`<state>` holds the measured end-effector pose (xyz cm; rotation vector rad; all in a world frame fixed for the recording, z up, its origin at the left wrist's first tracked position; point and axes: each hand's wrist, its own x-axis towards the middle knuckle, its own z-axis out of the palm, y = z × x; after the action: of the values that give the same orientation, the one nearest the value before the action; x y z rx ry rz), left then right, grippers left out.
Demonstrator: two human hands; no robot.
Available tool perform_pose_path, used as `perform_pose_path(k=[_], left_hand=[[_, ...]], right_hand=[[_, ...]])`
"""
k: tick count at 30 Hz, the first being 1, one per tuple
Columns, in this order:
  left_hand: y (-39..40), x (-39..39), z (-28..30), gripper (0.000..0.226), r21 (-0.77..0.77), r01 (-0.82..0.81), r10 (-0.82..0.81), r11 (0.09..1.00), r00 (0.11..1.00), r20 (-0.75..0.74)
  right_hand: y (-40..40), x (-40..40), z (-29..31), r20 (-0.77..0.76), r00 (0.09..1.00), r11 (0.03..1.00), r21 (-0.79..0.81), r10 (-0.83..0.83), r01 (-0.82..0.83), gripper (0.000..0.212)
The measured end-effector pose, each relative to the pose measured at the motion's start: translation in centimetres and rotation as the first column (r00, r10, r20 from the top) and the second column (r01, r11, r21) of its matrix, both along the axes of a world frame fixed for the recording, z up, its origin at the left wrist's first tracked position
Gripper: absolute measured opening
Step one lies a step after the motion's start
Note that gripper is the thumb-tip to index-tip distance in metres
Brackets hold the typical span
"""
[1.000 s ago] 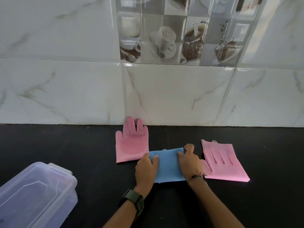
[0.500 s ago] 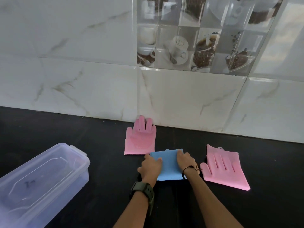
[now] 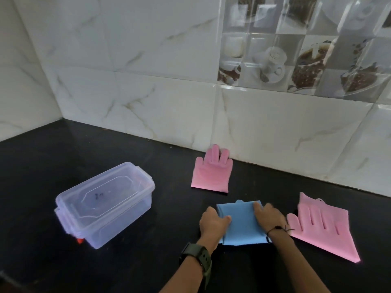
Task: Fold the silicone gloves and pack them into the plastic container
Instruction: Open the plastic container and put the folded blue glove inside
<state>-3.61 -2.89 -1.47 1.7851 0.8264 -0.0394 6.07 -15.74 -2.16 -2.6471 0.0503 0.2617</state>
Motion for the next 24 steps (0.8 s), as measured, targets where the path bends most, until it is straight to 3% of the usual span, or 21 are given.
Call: perform_pose_path(k=[2, 4, 8, 11, 13, 17, 24], left_hand=[[0.9, -0.5, 0.8, 0.054, 0.129, -0.034, 0.032, 0.991, 0.999, 0.014], [2.8, -1.5, 2.2, 0.06, 0.227, -0.119, 0.099, 0.967, 0.99, 0.098], [9.6, -5.6, 6.0, 0.036, 0.396, -0.34, 0.253, 0.853, 0.933, 0.254], [15.0, -10.2, 8.3, 0.025, 0.448, -0.529, 0.418, 0.721, 0.847, 0.328], [17.8, -13.6, 8.9, 0.026, 0.472, -0.632, 0.526, 0.615, 0.774, 0.352], [21.7, -18.1, 7.8, 0.021, 0.347, -0.727, 0.677, 0.593, 0.683, 0.274], [22.4, -19.5, 5.4, 0.002, -0.004, -0.799, 0.793, 0.602, 0.597, 0.122]], right_hand=[[0.4, -0.1, 1.5, 0.105, 0.994, 0.998, -0.031, -0.043, 0.046, 0.059], [2.3, -0.5, 3.6, 0.265, 0.964, 0.998, -0.059, 0.007, 0.009, 0.058], [11.4, -2.5, 7.4, 0.454, 0.835, 0.928, 0.045, 0.31, -0.369, 0.037], [20.0, -5.8, 9.6, 0.362, 0.769, 0.78, 0.154, 0.527, -0.607, 0.039], [24.5, -7.9, 10.1, 0.265, 0.733, 0.711, 0.189, 0.627, -0.677, 0.047], [29.4, -9.3, 9.9, 0.167, 0.689, 0.688, 0.07, 0.706, -0.722, 0.043], [30.3, -8.2, 9.8, 0.086, 0.73, 0.735, -0.04, 0.678, -0.677, 0.031]])
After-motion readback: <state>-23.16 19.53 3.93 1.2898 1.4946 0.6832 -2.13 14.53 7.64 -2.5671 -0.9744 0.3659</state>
